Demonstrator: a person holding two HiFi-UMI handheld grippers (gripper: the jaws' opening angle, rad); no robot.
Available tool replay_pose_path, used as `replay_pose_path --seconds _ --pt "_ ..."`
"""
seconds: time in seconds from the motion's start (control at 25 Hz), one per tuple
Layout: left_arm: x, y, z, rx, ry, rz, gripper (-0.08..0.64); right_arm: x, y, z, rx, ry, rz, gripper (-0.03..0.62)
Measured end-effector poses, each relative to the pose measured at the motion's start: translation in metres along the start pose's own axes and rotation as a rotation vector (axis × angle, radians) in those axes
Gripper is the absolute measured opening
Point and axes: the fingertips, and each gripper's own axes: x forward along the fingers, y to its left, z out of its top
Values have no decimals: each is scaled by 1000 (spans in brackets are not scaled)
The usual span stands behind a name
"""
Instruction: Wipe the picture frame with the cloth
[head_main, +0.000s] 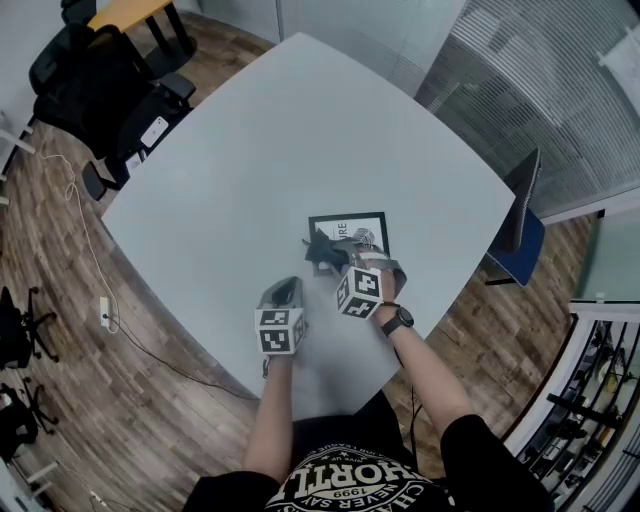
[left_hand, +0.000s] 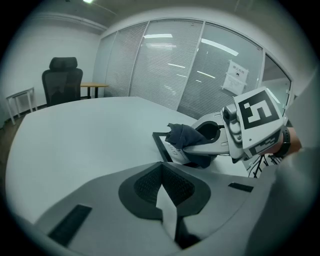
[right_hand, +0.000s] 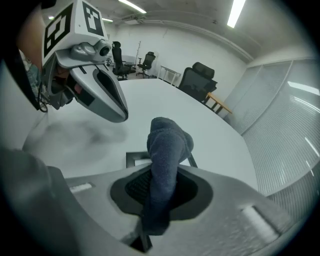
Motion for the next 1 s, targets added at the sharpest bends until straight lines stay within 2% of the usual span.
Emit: replay_pose_path --seconds 0.16,0.36,0.52,0.84,1.0 --pt "-13 18 2 -36 -15 55 5 24 24 35 -102 -12 61 69" --pt "-18 23 -2 -48 -12 65 5 30 29 26 -148 22 63 69" --pt "-13 18 -3 -50 -8 48 5 17 20 -10 -119 77 39 69" --pt "1 -10 -7 -32 10 -11 5 -23 -6 -106 2 214 -41 69" --pt "5 -18 -6 -22 10 -27 5 -33 -11 -129 38 231 -63 69"
